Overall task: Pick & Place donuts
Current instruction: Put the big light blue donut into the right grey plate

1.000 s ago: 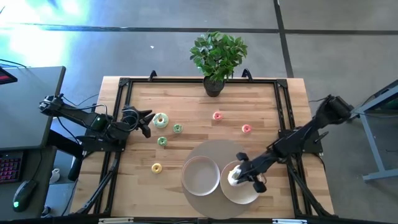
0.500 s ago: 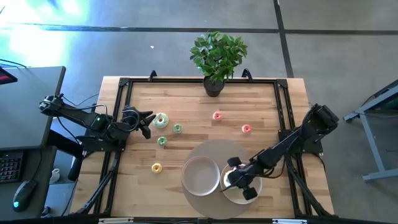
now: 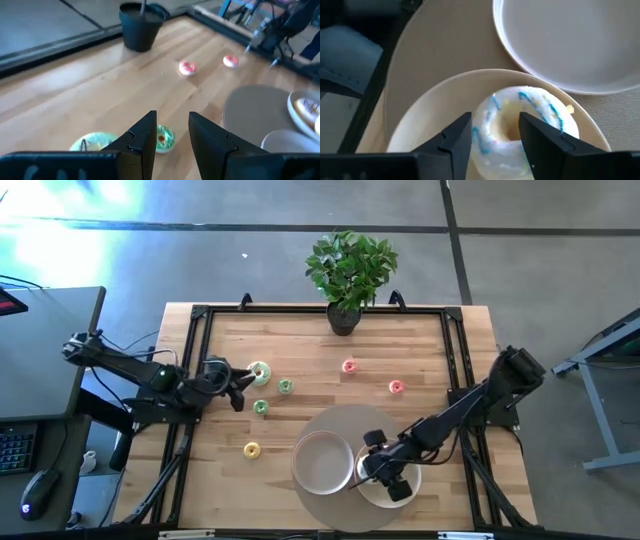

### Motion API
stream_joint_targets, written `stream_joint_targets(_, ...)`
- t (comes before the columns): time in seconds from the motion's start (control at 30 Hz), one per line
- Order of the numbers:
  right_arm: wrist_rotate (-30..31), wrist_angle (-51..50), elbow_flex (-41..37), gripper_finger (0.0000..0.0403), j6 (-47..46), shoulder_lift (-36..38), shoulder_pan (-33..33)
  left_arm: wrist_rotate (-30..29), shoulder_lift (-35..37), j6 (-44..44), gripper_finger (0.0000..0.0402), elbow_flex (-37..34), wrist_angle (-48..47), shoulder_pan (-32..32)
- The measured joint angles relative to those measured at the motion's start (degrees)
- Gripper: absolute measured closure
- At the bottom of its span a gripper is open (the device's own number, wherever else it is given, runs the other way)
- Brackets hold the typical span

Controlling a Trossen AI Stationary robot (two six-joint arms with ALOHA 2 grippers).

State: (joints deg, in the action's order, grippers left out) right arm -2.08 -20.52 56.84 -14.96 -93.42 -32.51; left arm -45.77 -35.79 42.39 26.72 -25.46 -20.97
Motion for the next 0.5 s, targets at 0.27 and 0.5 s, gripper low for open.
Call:
stream_joint_targets(0.27,3.5,-11.6,6.3,0.0231,3.5,0.1,0.4,1.3,-11.6,1.6,0.0289,0.0,0.5,0.0)
stream_joint_targets(0.5,8.7,-19.2,7.2,0.0240,8.2,0.1,4.4,-1.0,-24.9,3.1,0.0289,0.0,3.7,0.6)
